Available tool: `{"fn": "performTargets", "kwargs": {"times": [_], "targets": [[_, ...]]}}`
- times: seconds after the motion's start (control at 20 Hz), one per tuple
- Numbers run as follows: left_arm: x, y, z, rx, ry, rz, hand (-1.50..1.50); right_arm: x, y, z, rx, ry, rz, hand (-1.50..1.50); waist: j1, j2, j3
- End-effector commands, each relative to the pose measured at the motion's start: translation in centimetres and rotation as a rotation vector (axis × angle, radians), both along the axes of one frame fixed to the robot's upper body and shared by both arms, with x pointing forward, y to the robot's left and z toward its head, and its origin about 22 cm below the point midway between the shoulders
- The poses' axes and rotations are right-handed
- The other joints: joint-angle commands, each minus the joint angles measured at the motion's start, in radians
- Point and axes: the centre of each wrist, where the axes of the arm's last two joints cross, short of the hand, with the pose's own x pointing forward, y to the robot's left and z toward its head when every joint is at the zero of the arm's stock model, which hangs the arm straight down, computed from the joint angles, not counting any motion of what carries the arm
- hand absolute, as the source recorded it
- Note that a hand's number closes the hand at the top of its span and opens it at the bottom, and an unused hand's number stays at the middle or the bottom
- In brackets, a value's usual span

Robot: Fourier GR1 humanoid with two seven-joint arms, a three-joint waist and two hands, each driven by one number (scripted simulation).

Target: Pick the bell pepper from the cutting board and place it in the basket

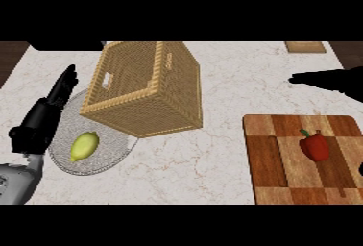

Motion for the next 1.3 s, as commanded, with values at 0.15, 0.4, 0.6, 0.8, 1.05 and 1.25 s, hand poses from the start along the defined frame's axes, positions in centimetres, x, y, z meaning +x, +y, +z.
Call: {"fn": "performTargets", "kwargs": {"times": [0.15, 0.4, 0.6, 0.8, 1.05, 1.25], "targets": [[-0.3, 1.2, -0.9, 0.001, 0.006, -0.009, 0.00, 2.8, -1.7, 0.7, -0.149, 0.141, -0.026, -1.50, 0.010, 0.003, 0.003], [1.2, 1.8, 0.7, 0.005, -0.014, 0.001, 0.00, 3.2, 1.0, -2.1, -0.155, 0.143, 0.010, -1.50, -0.001, 0.002, 0.003], [1.1, -1.1, -0.6, -0.004, 0.002, -0.011, 0.00, 4.9, -1.6, -3.0, -0.181, 0.165, -0.009, -1.50, 0.005, 0.006, 0.004], [-0.7, 1.3, -1.0, 0.003, 0.003, -0.002, 0.00, 3.2, -1.3, -6.5, -0.250, 0.182, 0.009, -1.50, 0.001, 0.001, 0.004], [0.8, 0.2, -1.6, -0.001, -0.017, -0.024, 0.00, 4.4, -3.5, -9.6, -0.302, 0.257, -0.007, -1.50, 0.001, 0.005, 0.004], [0.4, -0.6, -0.2, -0.017, -0.002, -0.006, 0.00, 5.1, -2.0, -11.7, -0.337, 0.244, -0.004, -1.50, 0.004, 0.002, 0.004]]}}
